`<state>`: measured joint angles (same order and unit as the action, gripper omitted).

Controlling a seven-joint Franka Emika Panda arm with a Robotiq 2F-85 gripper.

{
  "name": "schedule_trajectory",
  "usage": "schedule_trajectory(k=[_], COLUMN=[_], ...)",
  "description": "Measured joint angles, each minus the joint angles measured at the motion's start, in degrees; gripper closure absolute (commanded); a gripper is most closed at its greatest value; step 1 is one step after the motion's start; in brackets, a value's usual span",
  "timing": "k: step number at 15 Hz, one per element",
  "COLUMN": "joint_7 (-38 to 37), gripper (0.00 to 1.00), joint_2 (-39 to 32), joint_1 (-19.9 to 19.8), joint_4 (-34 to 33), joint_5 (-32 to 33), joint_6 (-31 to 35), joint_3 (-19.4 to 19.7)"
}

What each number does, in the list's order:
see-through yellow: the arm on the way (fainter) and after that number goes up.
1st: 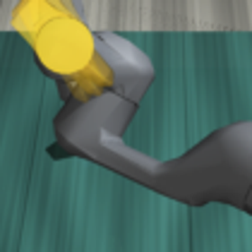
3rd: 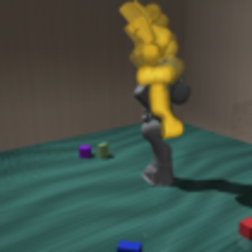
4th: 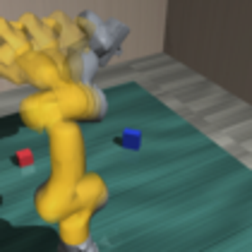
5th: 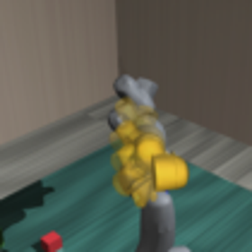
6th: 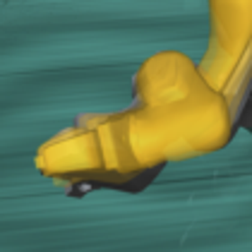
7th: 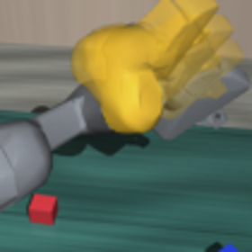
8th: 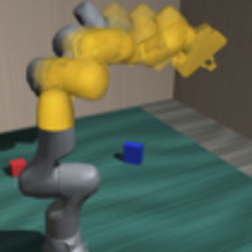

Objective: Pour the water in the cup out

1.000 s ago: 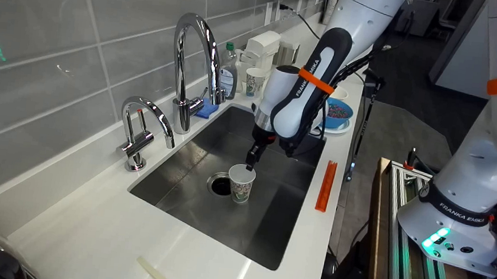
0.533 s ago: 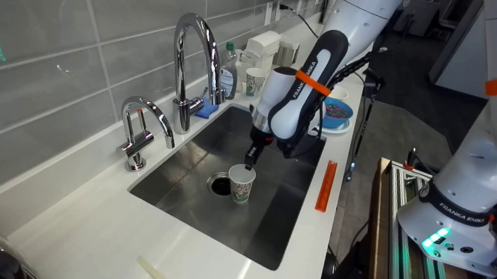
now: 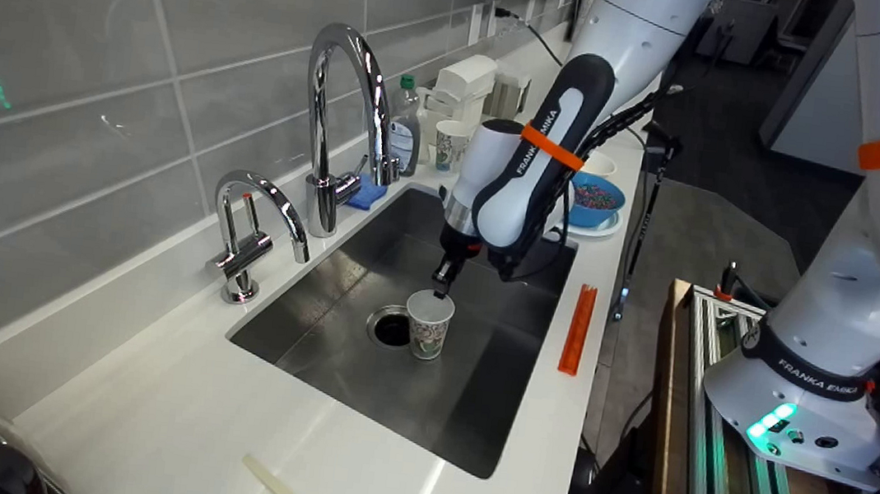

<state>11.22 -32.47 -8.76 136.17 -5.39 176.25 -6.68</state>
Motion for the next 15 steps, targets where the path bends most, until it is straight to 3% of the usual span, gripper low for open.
schedule_trajectory(k=[10, 15], joint_7=[0.0, -0.5], gripper=[0.99, 0.99], joint_2=[0.0, 1.4], joint_1=[-1.0, -0.4], joint_4=[0.0, 0.3], joint_5=[0.0, 0.1], joint_6=[0.0, 0.0], joint_3=[-1.1, 0.5])
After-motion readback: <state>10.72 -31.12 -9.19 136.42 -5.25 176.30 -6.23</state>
